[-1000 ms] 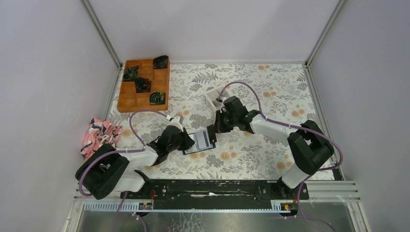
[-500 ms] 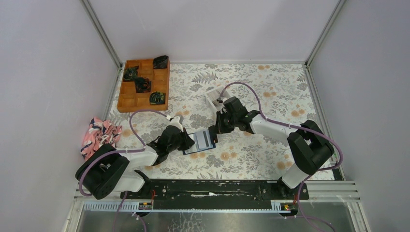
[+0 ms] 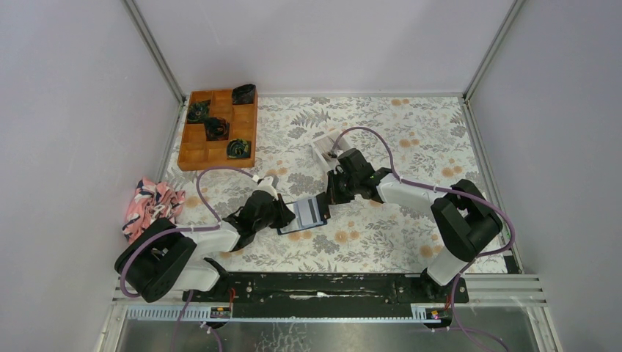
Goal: Put the credit cards into the card holder
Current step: Turn over the card slot in the card holder.
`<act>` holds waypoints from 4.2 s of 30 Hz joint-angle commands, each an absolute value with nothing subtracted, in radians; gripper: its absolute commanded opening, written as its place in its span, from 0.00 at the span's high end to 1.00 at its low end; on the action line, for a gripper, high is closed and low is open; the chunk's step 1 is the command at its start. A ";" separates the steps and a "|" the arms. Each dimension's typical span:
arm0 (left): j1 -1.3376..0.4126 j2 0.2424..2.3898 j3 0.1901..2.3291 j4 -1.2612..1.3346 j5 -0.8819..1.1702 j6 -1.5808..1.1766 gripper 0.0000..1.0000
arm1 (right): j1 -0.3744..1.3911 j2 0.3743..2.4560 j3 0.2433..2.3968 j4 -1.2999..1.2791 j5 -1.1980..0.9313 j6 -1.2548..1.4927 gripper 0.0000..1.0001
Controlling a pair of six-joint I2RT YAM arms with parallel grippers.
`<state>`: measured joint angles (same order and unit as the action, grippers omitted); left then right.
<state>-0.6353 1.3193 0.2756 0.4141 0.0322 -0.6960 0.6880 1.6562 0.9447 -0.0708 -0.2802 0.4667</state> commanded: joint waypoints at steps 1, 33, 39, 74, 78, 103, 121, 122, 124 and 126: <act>-0.644 1.335 0.278 0.410 0.012 -0.676 0.91 | 0.684 1.653 0.938 -0.025 -0.300 0.481 1.00; -0.646 1.332 0.278 0.391 -0.002 -0.681 0.92 | 0.672 1.595 0.868 0.127 -0.359 0.610 1.00; -0.650 1.321 0.284 0.361 -0.022 -0.681 0.92 | 0.672 1.582 0.871 0.134 -0.358 0.613 1.00; -0.686 1.228 0.385 0.093 -0.177 -0.738 0.93 | 0.762 1.658 0.975 0.197 -0.381 0.644 1.00; -0.688 1.194 0.392 0.062 -0.198 -0.757 0.88 | 0.776 1.657 0.989 0.198 -0.376 0.644 1.00; -0.698 1.006 0.380 -0.129 -0.295 -0.829 0.78 | 0.848 1.755 1.064 0.196 -0.362 0.627 1.00; -0.702 0.830 0.402 -0.285 -0.350 -0.852 0.88 | 0.850 1.772 1.041 0.228 -0.365 0.634 1.00; -0.702 0.834 0.406 -0.280 -0.346 -0.847 0.88 | 0.848 1.774 1.042 0.229 -0.365 0.633 1.00; -0.703 0.853 0.410 -0.265 -0.335 -0.838 0.89 | 0.841 1.778 1.037 0.235 -0.372 0.635 1.00; -0.704 0.877 0.415 -0.249 -0.325 -0.831 0.89 | 0.829 1.779 1.028 0.245 -0.381 0.640 1.00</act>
<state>-0.6960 0.8486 0.3775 -0.2653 -0.3210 -0.8455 0.8459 1.7702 1.0225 0.1860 -0.3607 0.6350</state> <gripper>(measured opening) 0.115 0.017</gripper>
